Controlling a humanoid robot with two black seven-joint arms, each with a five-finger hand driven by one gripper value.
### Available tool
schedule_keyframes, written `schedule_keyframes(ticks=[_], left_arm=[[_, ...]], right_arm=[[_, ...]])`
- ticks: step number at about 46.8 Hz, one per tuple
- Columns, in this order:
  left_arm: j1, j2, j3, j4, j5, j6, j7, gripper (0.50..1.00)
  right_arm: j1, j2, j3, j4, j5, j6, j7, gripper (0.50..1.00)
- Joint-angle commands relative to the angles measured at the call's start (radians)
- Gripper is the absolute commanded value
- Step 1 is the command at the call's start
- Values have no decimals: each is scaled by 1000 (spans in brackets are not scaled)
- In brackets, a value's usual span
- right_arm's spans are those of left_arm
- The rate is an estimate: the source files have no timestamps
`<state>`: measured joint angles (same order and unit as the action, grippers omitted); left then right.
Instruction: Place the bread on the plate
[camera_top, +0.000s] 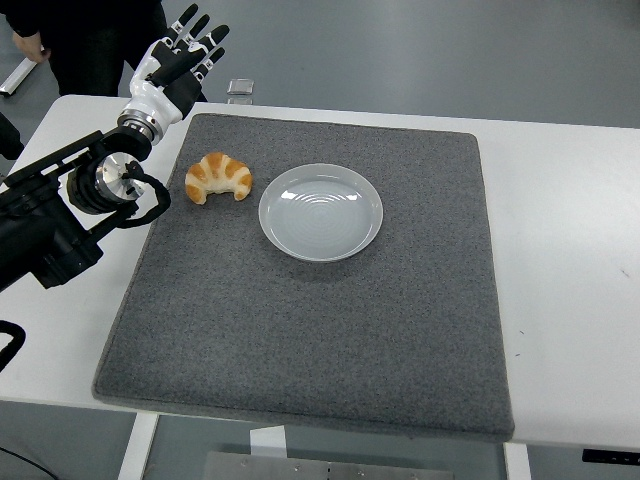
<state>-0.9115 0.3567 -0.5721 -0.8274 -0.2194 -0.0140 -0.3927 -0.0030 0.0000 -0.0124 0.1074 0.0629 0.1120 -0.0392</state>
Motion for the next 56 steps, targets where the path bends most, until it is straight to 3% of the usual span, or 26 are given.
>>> schedule_keyframes(ticks=[1, 5, 16, 22, 26, 32, 37, 46, 56], left_arm=[[0, 1, 0, -7, 2, 5, -2, 1000], [5, 1, 6, -24, 3, 19, -29, 1000], [-37, 33, 41, -18, 40, 20, -25, 1000], [-56, 76, 54, -18, 266, 17, -18, 1000], [-72, 114, 96, -32, 467, -15, -15, 1000], [-148, 208, 244, -78, 664, -135, -5, 1000], [-280, 286, 444, -99, 687, -162, 58, 1000], [-513, 301, 830, -88, 775, -172, 72, 1000], [-549, 283, 903, -4, 847, -178, 87, 1000]], right_arm=[[0, 0, 0, 0, 0, 0, 1, 952], [0, 0, -1, 0, 0, 0, -1, 952], [0, 0, 0, 0, 0, 0, -1, 952], [0, 0, 0, 0, 0, 0, 1, 952], [0, 0, 0, 0, 0, 0, 1, 952], [0, 0, 0, 0, 0, 0, 1, 952], [0, 0, 0, 0, 0, 0, 1, 952], [-2, 0, 0, 0, 0, 0, -1, 954], [0, 0, -1, 0, 0, 0, -1, 952]])
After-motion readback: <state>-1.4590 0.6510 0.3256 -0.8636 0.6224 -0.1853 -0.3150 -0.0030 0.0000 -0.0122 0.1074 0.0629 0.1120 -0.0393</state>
